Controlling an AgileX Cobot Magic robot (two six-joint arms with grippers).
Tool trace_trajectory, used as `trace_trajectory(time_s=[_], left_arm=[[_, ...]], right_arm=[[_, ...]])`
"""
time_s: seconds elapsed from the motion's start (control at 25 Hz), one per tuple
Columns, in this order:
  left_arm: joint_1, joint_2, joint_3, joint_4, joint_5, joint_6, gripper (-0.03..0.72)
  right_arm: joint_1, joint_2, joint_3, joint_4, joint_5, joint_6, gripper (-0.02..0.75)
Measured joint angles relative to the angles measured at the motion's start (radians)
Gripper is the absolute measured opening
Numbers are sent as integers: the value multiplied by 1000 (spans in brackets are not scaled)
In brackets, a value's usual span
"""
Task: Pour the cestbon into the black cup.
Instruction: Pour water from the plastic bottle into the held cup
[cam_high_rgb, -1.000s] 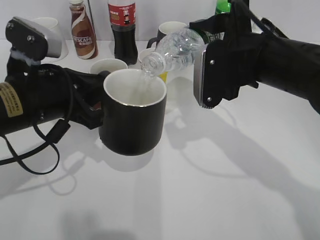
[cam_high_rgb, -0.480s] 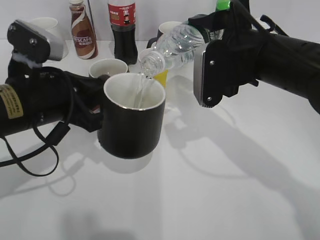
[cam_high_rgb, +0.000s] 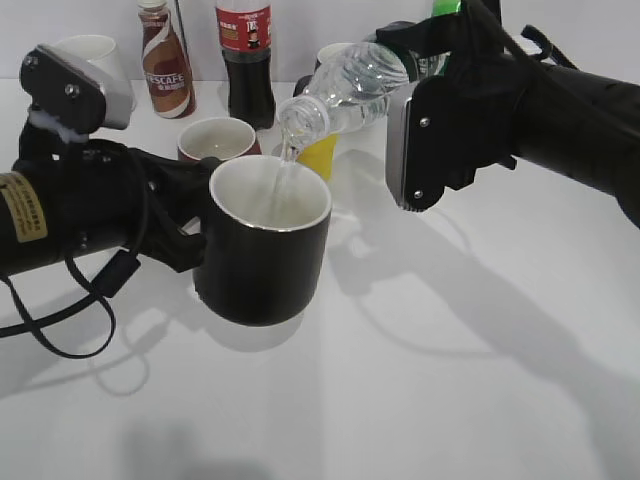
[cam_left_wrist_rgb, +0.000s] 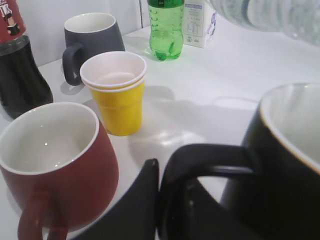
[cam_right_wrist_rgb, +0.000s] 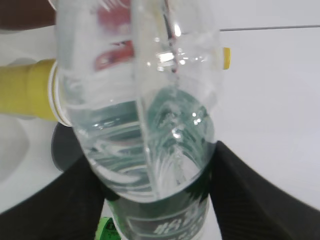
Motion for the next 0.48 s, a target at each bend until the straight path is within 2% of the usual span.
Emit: trace_trajectory(time_s=[0.24, 0.36, 0.48], left_arm=[[0, 0, 0, 4, 2, 0, 46], [0, 0, 0, 0, -10, 1, 46], [1, 0, 0, -37, -48, 1, 46]], right_arm=[[0, 0, 0, -1, -4, 40, 448], [0, 0, 0, -29, -4, 164, 448], [0, 0, 0, -99, -1, 386, 448]])
